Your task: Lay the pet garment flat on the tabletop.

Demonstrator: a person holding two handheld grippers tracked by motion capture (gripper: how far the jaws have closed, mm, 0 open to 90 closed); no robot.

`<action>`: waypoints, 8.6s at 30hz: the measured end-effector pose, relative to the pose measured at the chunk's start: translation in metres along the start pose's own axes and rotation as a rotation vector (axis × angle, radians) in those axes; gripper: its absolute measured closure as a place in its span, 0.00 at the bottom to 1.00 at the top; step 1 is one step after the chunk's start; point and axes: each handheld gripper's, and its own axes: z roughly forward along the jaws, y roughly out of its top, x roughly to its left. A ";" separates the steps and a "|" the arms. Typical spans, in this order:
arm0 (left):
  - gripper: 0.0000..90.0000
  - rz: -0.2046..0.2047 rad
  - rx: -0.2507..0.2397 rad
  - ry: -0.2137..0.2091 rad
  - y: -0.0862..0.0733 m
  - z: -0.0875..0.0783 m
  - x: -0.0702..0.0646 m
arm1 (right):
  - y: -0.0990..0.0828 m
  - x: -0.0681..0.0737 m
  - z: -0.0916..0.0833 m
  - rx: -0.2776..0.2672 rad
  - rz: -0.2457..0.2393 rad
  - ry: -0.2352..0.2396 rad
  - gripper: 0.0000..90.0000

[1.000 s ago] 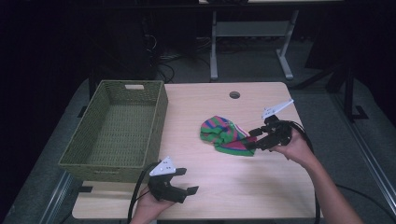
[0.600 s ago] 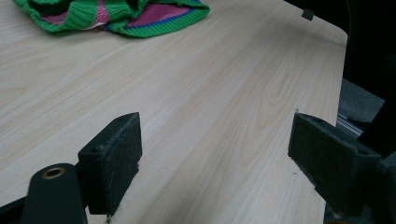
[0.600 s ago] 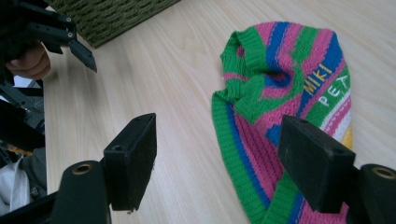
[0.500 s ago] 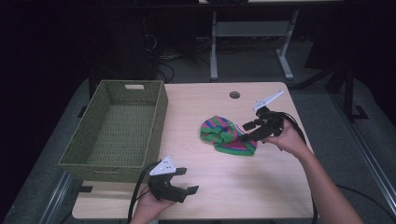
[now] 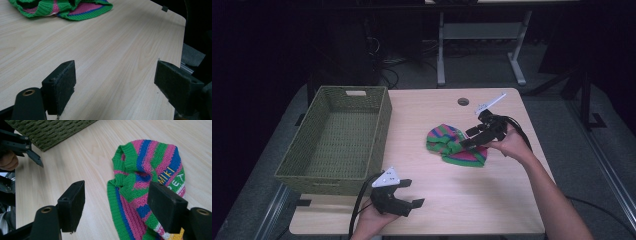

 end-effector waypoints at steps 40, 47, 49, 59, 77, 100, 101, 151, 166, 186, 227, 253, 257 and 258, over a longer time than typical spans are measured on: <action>0.19 0.000 0.008 -0.012 0.001 0.001 0.000 | 0.014 -0.029 0.055 0.130 0.060 -0.086 0.37; 0.19 0.004 0.017 -0.019 0.001 0.003 -0.001 | 0.011 -0.032 0.069 0.176 0.073 -0.141 0.44; 0.19 0.005 0.016 -0.017 0.001 0.003 -0.001 | 0.011 -0.033 0.070 0.178 0.077 -0.146 0.45; 0.19 0.004 0.020 -0.020 0.001 0.003 -0.002 | 0.004 -0.030 0.087 0.205 0.062 -0.195 0.56; 0.19 0.015 0.030 -0.021 0.001 0.007 -0.004 | 0.004 -0.016 0.093 0.231 0.012 -0.316 0.77; 0.19 0.009 0.019 -0.015 0.001 0.004 -0.003 | 0.003 -0.022 0.087 0.198 0.061 -0.262 0.91; 0.19 0.009 0.017 -0.016 0.001 0.004 -0.003 | 0.003 -0.020 0.086 0.194 0.055 -0.262 0.91; 0.19 0.000 0.004 -0.011 0.000 0.002 0.000 | 0.017 0.025 -0.021 -0.072 0.018 -0.198 0.91; 0.19 -0.013 -0.006 -0.008 0.000 0.002 -0.001 | 0.016 0.050 -0.048 -0.116 -0.019 -0.166 0.91; 0.19 -0.007 -0.013 0.001 0.000 -0.002 0.000 | 0.009 0.091 -0.064 -0.140 -0.077 -0.112 0.91; 0.19 -0.012 -0.015 -0.003 -0.001 -0.006 0.001 | -0.030 0.086 0.020 -0.039 0.025 0.021 0.91; 0.19 -0.021 -0.019 -0.006 -0.002 -0.006 0.000 | -0.065 0.068 0.077 0.086 0.013 0.094 0.75; 0.19 -0.021 -0.020 -0.005 -0.002 -0.006 0.001 | -0.066 0.068 0.077 0.082 0.015 0.110 0.69; 0.19 -0.021 -0.021 -0.005 -0.002 -0.006 0.001 | -0.066 0.068 0.076 0.079 0.016 0.115 0.68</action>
